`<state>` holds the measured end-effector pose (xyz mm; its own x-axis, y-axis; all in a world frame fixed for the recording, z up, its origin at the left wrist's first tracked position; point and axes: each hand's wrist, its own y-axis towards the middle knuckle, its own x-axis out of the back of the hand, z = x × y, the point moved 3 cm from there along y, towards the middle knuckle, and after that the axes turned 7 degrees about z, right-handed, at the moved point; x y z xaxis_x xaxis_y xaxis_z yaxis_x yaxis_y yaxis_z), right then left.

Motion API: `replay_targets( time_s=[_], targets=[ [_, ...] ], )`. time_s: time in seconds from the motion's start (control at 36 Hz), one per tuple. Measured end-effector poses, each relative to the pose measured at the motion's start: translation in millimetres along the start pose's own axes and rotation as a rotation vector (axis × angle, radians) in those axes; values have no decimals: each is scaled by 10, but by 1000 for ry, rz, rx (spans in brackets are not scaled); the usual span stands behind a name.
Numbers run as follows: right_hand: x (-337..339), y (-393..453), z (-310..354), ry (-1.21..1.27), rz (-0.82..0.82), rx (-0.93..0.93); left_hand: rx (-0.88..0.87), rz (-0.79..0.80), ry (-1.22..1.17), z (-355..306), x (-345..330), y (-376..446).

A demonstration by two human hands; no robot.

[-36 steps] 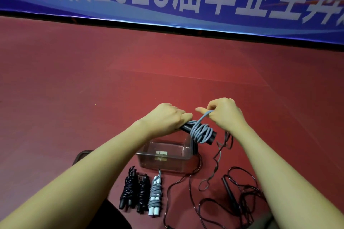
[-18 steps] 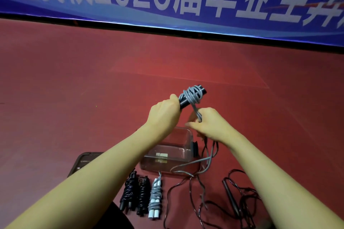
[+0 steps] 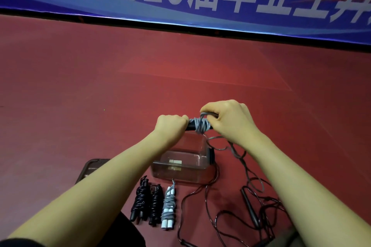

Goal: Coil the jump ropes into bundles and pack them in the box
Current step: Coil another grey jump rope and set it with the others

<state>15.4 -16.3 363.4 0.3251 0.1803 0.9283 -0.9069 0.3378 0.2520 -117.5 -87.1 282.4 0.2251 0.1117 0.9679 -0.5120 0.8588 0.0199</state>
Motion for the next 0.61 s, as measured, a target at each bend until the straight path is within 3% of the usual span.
replay_targets(
  time_s=[0.11,0.19,0.39,0.47,0.61],
  targets=[
    [7,13,-15,-19,-94,-41,-166,-79,41,-62,10,-6],
    [-12,70,-128,-19,-101,-138,-348,-255,1,-88,49,-34],
    [-139,190,-410,296,-135,-255,-631,-469,-83,-180,109,-103],
    [-170,188,-502,357,-115,-283,-690,-580,-102,-201,188,-145],
    [-191,171,-618,418,-115,-316,-645,-704,-119,-161,366,-211]
  ],
)
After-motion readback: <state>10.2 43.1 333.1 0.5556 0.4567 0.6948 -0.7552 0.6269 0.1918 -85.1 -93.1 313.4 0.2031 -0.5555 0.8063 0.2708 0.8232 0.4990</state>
